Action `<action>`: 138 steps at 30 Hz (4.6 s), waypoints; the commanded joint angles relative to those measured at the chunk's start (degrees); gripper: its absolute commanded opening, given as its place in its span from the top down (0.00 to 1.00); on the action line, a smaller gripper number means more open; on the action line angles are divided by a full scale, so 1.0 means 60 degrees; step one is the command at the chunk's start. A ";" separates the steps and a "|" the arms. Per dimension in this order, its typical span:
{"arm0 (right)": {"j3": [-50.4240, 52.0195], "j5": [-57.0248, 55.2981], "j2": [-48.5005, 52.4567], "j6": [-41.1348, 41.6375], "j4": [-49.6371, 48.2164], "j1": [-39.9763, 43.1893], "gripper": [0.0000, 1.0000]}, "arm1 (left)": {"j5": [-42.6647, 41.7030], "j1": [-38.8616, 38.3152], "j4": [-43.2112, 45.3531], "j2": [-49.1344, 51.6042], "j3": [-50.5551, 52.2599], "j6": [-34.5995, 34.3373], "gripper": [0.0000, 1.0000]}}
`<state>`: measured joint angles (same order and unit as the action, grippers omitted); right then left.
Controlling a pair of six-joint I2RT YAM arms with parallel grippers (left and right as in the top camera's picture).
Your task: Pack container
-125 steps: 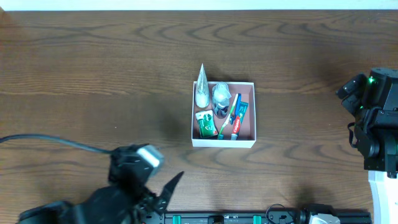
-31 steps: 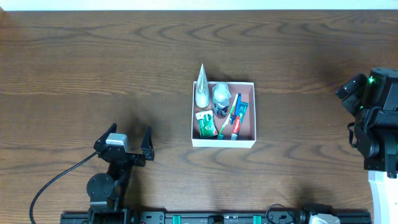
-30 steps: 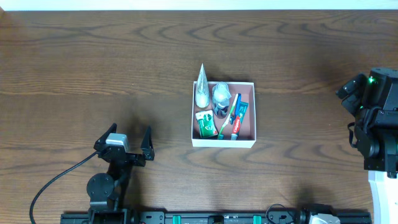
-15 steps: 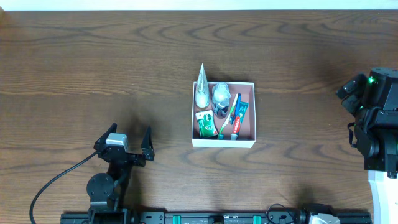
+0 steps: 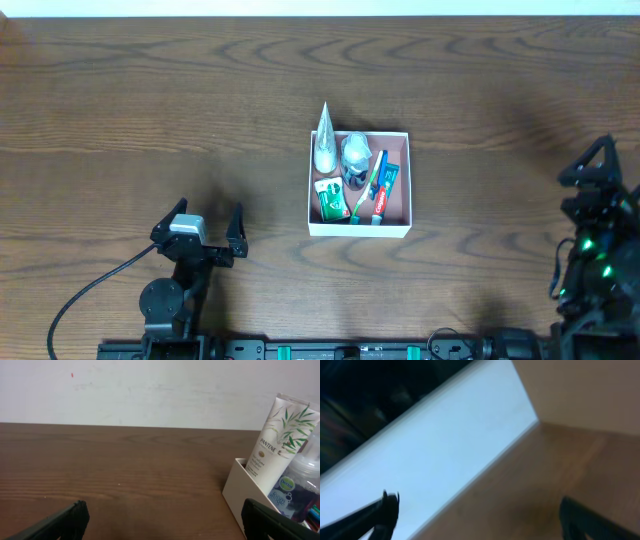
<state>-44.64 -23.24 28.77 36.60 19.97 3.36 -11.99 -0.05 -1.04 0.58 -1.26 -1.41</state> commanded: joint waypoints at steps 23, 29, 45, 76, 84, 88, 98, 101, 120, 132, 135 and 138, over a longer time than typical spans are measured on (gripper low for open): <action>0.6827 0.2681 -0.4747 -0.4586 -0.3993 -0.0805 0.01 | -0.0091 0.0044 -0.0317 -0.0040 0.0171 0.0124 0.02; 0.7388 0.3111 -0.4747 -0.4976 -0.4047 -0.0805 0.01 | -0.0091 0.0044 -0.0317 -0.0040 0.0171 0.0124 0.02; 0.7391 0.3555 -0.4747 -0.6761 -0.2634 -0.0812 0.01 | -0.0091 0.0044 -0.0317 -0.0040 0.0171 0.0124 0.02; 0.7391 0.3632 -0.4747 -0.6750 -0.2641 -0.0812 0.01 | -0.0091 0.0044 -0.0317 -0.0040 0.0171 0.0124 0.02; 0.7391 0.3632 -0.4747 -0.6750 -0.2637 -0.0812 0.01 | -0.0091 0.0044 -0.0317 -0.0040 0.0171 0.0124 0.02; 0.7391 0.3632 -0.4747 -0.6750 -0.2641 -0.0812 0.01 | -0.0091 0.0044 -0.0317 -0.0040 0.0171 0.0124 0.02; 0.7391 0.3632 -0.4747 -0.6750 -0.2637 -0.0812 0.01 | -0.0091 0.0044 -0.0317 -0.0040 0.0171 0.0124 0.02; 0.7391 0.3632 -0.4747 -0.6750 -0.2637 -0.0812 0.01 | -0.0091 0.0044 -0.0317 -0.0040 0.0171 0.0124 0.02; 0.7391 0.3632 -0.4747 -0.6750 -0.2641 -0.0812 0.01 | -0.0091 0.0044 -0.0317 -0.0040 0.0171 0.0124 0.02; 0.7391 0.3632 -0.4747 -0.6750 -0.2641 -0.0812 0.01 | -0.0091 0.0044 -0.0317 -0.0040 0.0171 0.0124 0.02; 0.7391 0.3632 -0.4747 -0.6750 -0.2637 -0.0812 0.01 | -0.0091 0.0044 -0.0317 -0.0040 0.0171 0.0124 0.02; 0.7391 0.3632 -0.4747 -0.6750 -0.2641 -0.0812 0.01 | -0.0091 0.0044 -0.0317 -0.0040 0.0171 0.0124 0.02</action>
<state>-0.45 -1.89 0.69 -3.22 3.84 -1.06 -11.99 -0.05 -1.04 0.58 -1.26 -1.41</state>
